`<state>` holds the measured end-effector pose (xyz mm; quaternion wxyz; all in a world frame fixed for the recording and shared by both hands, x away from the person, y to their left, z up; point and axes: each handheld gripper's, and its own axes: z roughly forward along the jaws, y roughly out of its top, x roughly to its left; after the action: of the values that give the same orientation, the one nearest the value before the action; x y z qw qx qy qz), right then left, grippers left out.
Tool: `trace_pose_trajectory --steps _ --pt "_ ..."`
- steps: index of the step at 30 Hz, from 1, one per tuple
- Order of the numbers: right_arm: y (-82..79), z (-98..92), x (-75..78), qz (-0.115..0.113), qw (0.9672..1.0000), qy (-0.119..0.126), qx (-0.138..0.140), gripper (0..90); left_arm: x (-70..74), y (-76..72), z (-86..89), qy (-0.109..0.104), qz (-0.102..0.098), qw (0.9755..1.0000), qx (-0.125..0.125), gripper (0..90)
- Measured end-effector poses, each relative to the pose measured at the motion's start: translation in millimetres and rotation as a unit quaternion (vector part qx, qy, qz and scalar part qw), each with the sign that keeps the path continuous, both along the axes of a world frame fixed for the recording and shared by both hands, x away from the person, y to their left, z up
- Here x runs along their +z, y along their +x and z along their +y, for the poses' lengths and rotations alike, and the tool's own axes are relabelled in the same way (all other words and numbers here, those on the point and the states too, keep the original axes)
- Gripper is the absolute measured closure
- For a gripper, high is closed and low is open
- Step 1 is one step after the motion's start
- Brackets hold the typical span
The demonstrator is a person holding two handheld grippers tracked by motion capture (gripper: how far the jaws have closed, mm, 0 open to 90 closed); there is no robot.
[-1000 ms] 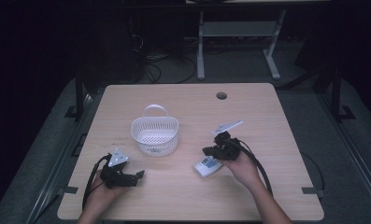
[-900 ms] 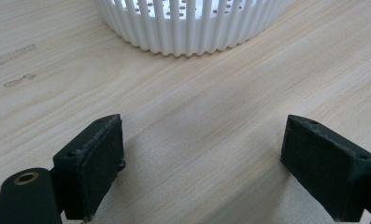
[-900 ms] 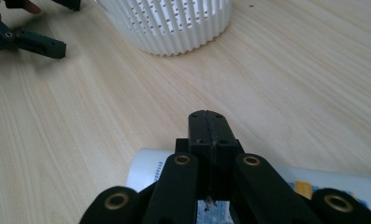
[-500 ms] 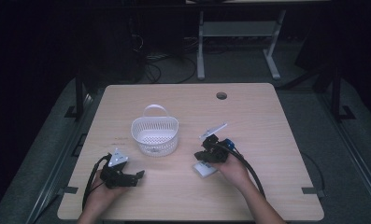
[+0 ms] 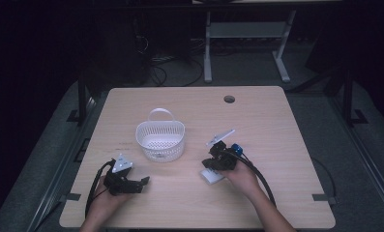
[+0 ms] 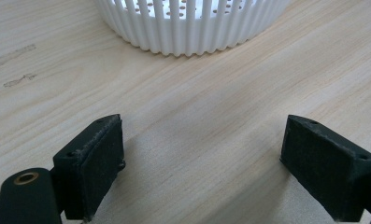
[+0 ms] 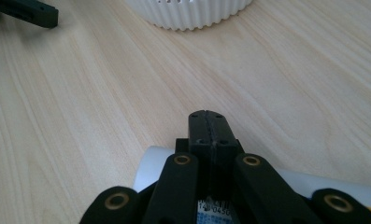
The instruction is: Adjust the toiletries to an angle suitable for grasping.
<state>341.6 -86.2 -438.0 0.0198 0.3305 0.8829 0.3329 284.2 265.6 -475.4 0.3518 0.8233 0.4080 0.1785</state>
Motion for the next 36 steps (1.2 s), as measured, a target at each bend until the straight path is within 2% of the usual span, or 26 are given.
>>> trace_pose_trajectory --steps 5,13,19,23,29,33,36 --pt "-3.1 -6.9 -2.2 0.004 1.0 0.002 -0.003 89.7 0.1 0.0 0.0 0.0 0.0 1.0 0.0 12.9" --pt "-9.6 -17.1 3.7 0.005 1.0 -0.005 -0.005 89.7 0.0 -0.2 0.2 0.0 0.0 1.0 -0.001 12.9" --pt "-16.5 -27.0 7.0 0.004 1.0 -0.002 -0.008 89.7 0.0 -0.3 0.2 0.0 0.0 1.0 0.0 12.9" --pt "-20.6 -33.8 5.5 0.013 0.9998 0.01 -0.015 89.7 -0.1 -0.3 0.1 0.0 0.0 1.0 0.0 12.9" --pt "-26.6 -33.1 4.0 0.01 0.9999 -0.001 -0.007 89.7 -0.1 -0.6 0.3 0.0 -0.001 1.0 0.0 12.9" --pt "-30.0 -39.5 1.6 0.016 0.9998 0.006 -0.013 89.7 -0.1 -0.6 0.3 0.0 -0.001 1.0 0.0 12.9" --pt "-32.2 -44.6 -0.3 0.018 0.9997 0.002 -0.016 89.7 -0.1 -0.6 0.3 0.0 -0.001 1.0 0.0 12.9"
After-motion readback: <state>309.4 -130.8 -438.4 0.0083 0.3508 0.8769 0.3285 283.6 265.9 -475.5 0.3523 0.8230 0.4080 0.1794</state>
